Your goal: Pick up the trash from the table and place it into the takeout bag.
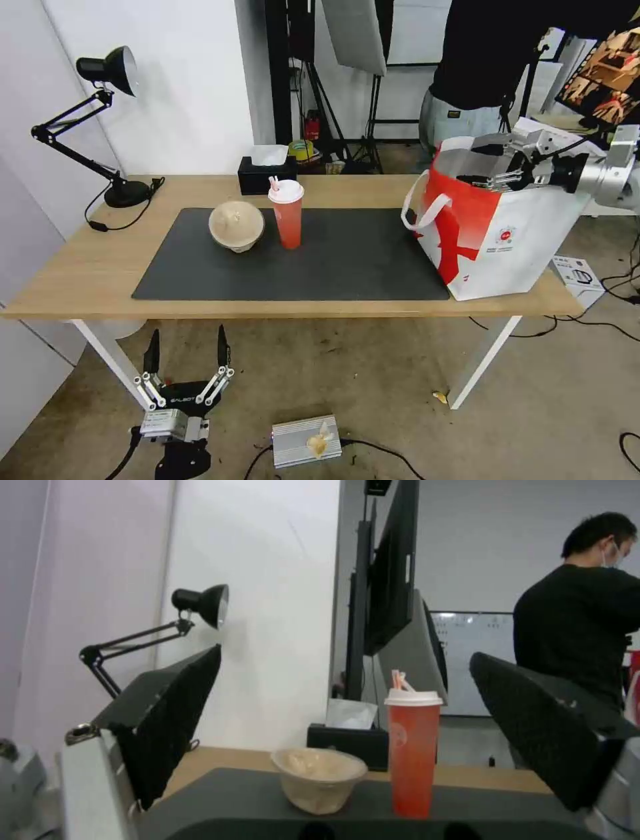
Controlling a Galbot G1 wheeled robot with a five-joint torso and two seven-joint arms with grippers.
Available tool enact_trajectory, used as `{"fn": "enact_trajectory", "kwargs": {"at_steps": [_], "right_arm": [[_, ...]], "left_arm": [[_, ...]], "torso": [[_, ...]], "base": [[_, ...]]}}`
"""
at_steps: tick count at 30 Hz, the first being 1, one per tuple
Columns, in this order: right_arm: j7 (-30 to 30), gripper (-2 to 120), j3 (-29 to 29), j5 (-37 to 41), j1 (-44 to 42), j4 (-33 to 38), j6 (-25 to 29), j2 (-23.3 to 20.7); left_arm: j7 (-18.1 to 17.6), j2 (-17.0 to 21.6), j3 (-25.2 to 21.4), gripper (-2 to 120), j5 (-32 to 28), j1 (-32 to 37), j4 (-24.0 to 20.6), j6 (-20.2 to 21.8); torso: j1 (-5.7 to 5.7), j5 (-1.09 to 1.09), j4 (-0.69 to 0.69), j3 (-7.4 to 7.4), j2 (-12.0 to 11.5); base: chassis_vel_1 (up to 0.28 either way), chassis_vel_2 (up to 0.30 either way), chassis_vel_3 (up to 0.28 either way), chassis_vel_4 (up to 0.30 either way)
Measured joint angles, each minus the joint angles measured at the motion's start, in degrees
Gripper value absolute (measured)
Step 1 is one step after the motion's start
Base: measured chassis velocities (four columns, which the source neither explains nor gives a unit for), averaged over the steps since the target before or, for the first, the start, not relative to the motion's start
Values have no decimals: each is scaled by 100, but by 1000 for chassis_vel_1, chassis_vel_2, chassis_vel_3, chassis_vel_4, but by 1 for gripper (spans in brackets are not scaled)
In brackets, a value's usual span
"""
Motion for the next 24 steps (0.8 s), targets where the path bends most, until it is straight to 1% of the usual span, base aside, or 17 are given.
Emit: {"fn": "enact_trajectory", "kwargs": {"at_steps": [4, 13, 16, 17, 19, 20, 21, 22, 23, 24], "right_arm": [[4, 100, -17, 0, 29, 1, 0, -1], [106, 100, 3, 84, -28, 145, -5, -2], [531, 100, 133, 402, -284, 493, -13, -84], [531, 100, 133, 402, -284, 493, -13, -84], [1785, 100, 354, 1089, -893, 1279, 141, -173], [1785, 100, 354, 1089, -893, 1279, 141, -173], [1947, 100, 389, 1187, -977, 1400, 159, -181], [2512, 100, 575, 1522, -1337, 1899, 202, -204], [2902, 100, 763, 1702, -1671, 2331, 212, -206], [3038, 100, 827, 1761, -1807, 2511, 215, -206]], "left_arm": [[1, -2, -8, 100, 5, 42, -34, -12], [-1, -3, -34, 100, 4, 97, -116, -17], [-3, -2, -39, 100, 4, 98, -131, -18], [-3, -2, -39, 100, 4, 98, -131, -18], [-4, -3, -43, 100, 3, 98, -142, -19], [-4, -3, -43, 100, 3, 98, -142, -19], [-4, -3, -45, 100, 3, 98, -143, -19], [-4, -2, -53, 100, 1, 98, -147, -19], [-6, -2, -66, 100, -2, 99, -157, -20], [-7, -1, -68, 100, -3, 99, -160, -20]], "torso": [[0, 0, 0, 0, 0], [0, 0, 0, 0, 0], [0, 0, 0, 0, 0], [0, 0, 0, 0, 0], [0, 0, 0, 0, 0], [0, 0, 0, 0, 0], [0, 0, 0, 0, 0], [0, -1, 1, 0, 0], [0, -1, 0, 0, 0], [0, -1, 0, -1, 0]], "base": [[0, 0, 0, 0], [0, 0, 0, 0], [0, 0, 0, 0], [0, 0, 0, 0], [0, 0, 0, 0], [0, 0, 0, 0], [0, 0, 0, 0], [0, 0, 0, 0], [0, 0, 0, 0], [0, 0, 0, 0]]}}
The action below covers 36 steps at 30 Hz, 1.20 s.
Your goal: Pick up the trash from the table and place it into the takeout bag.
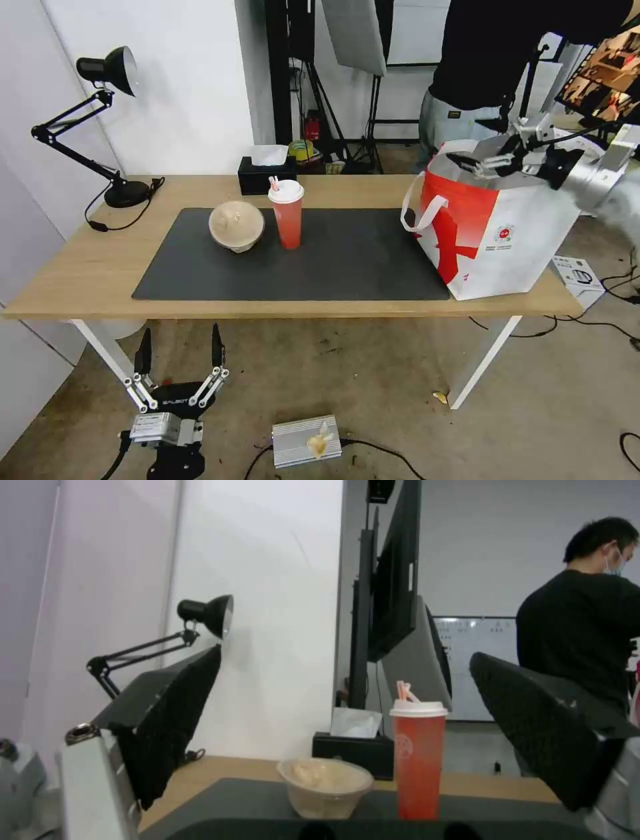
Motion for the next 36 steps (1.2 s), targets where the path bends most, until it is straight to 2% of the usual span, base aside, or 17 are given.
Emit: {"fn": "enact_trajectory", "kwargs": {"at_steps": [1, 5, 6, 8, 10, 12, 14, 17, 20, 23, 28, 32, 36], "right_arm": [[0, 100, 0, 0, 0, 0, 0, 0], [1010, 100, 286, 151, -990, 1161, 141, 89], [1010, 100, 286, 151, -990, 1161, 141, 89], [1556, 100, 348, 149, -1503, 1631, 271, 220], [1723, 100, 358, 133, -1662, 1780, 328, 265], [2294, 100, 353, -20, -2150, 2287, 512, 424], [2429, 100, 347, -71, -2260, 2408, 545, 460], [3103, 100, 207, -594, -2908, 3004, 717, 711], [3331, 100, 134, -840, -3128, 3148, 799, 825], [3886, 100, -19, -1376, -3687, 3386, 915, 1066], [4440, 100, -92, -1975, -4267, 3497, 951, 1168], [5173, 100, -119, -2877, -5185, 3676, 793, 1329], [5643, 100, -202, -3261, -5633, 3780, 559, 1445]], "left_arm": [[0, 0, 0, 100, 0, 0, 0, 0], [0, -1, 24, 100, -19, 21, -7, -2], [0, -1, 24, 100, -19, 21, -7, -2], [-1, -2, 33, 100, -19, 22, -6, -3], [-2, -2, 32, 100, -20, 22, -6, -3], [-6, -3, 18, 100, -29, 23, -7, -3], [-7, -3, 14, 100, -32, 23, -10, -3], [-10, -3, -1, 100, -39, 28, -32, -3], [-12, -4, -4, 100, -41, 29, -34, -4], [-15, -6, -17, 100, -51, 29, -41, -4], [-20, -6, -18, 100, -94, 36, -58, -4], [-22, -7, -26, 100, -129, 34, -66, -4], [-22, -5, -36, 100, -139, 20, -63, -4]], "torso": [[0, 0, 0, 0, 0], [0, -1, 0, 0, 0], [0, -1, 0, 0, 0], [0, 0, 0, 0, 0], [0, 0, 1, 0, 0], [0, 0, 0, 0, 0], [0, -1, 1, 0, 0], [0, -1, 0, 0, 1], [0, 0, 1, 0, 0], [-1, -1, 1, 0, 0], [0, 0, 1, 0, 0], [-1, 0, 0, 0, 1], [-1, 1, 0, 0, 1]], "base": [[0, 0, 0, 0], [0, 0, 0, 0], [0, 0, 0, 0], [0, 0, 0, 0], [0, 0, 0, 0], [0, 0, 0, 0], [0, 0, 0, 0], [0, 0, 0, 0], [0, 0, 0, 0], [0, 0, 0, 0], [0, 0, 0, 0], [0, 0, 0, 0], [0, 0, 0, 0]]}}
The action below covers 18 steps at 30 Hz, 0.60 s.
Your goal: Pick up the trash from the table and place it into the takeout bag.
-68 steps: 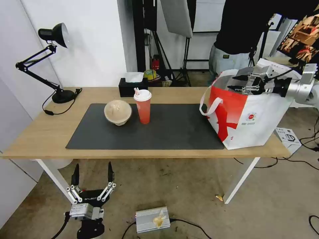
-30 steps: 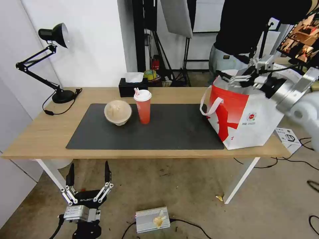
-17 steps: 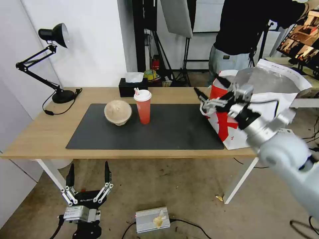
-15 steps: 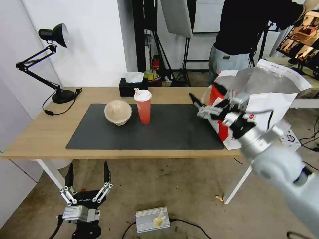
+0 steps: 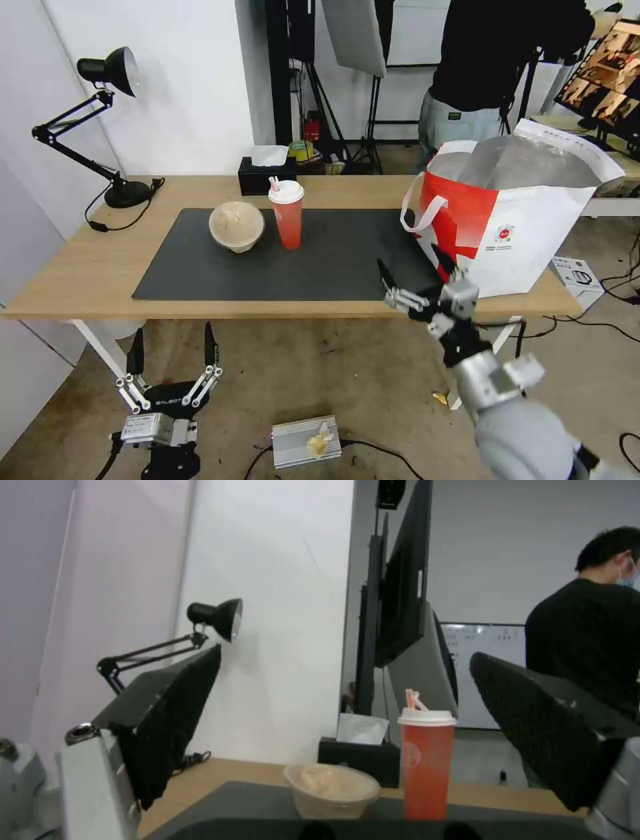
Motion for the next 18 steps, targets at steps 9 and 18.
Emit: {"fn": "enact_trajectory", "kwargs": {"at_steps": [9, 18], "right_arm": [[635, 100, -202, -619, -743, -12, -330, 49], [1131, 100, -250, -732, -1115, -123, -608, 115]], "left_arm": [[0, 2, 12, 100, -26, -32, 41, 7], [0, 2, 74, 100, -30, -109, 216, 9]], "torso": [[0, 0, 1, 0, 0], [0, 0, 1, 0, -1]], "base": [[0, 0, 0, 0], [0, 0, 0, 0]]}}
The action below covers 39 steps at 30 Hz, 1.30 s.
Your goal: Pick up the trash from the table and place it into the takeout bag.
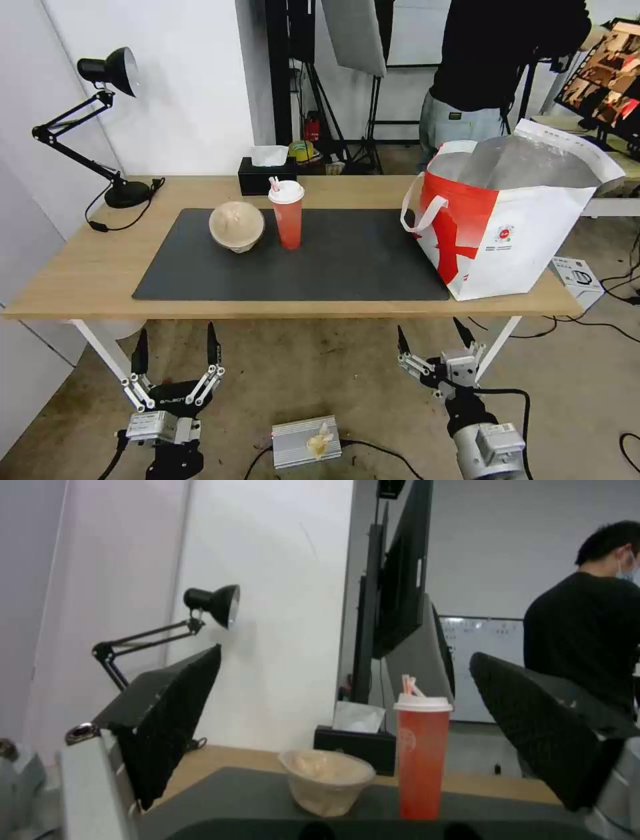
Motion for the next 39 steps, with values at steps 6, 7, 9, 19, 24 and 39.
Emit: {"fn": "enact_trajectory", "kwargs": {"at_steps": [6, 7, 9, 19, 24, 39], "right_arm": [[51, 100, 13, -28, -57, 31, -35, 16], [53, 100, 14, -37, -57, 28, -35, 20], [54, 100, 17, -48, -60, 18, -35, 35], [-22, 100, 26, -180, 28, -53, 105, 101], [-339, 100, 32, -212, 81, -56, 401, 100], [-3042, 100, -75, 922, 1424, -126, 1668, -308]], "left_arm": [[0, 1, 3, 100, -3, -6, 8, -2], [0, 1, 3, 100, -3, -5, 8, -3], [0, 1, 3, 100, -3, 2, 6, -3], [0, 2, -19, 100, -3, 70, -68, -6], [0, 2, -27, 100, -2, 84, -88, -8], [0, -2, -85, 100, -47, 150, -161, -12]], "torso": [[0, 0, 0, 0, 0], [0, 0, 0, 0, 0], [0, 0, 0, 0, 0], [0, 0, 0, 0, 0], [0, 0, -1, 0, 0], [1, 0, 0, 0, 0]], "base": [[0, 0, 0, 0], [0, 0, 0, 0], [0, 0, 0, 0], [0, 0, 0, 0], [0, 0, 0, 0], [0, 0, 0, 0]]}}
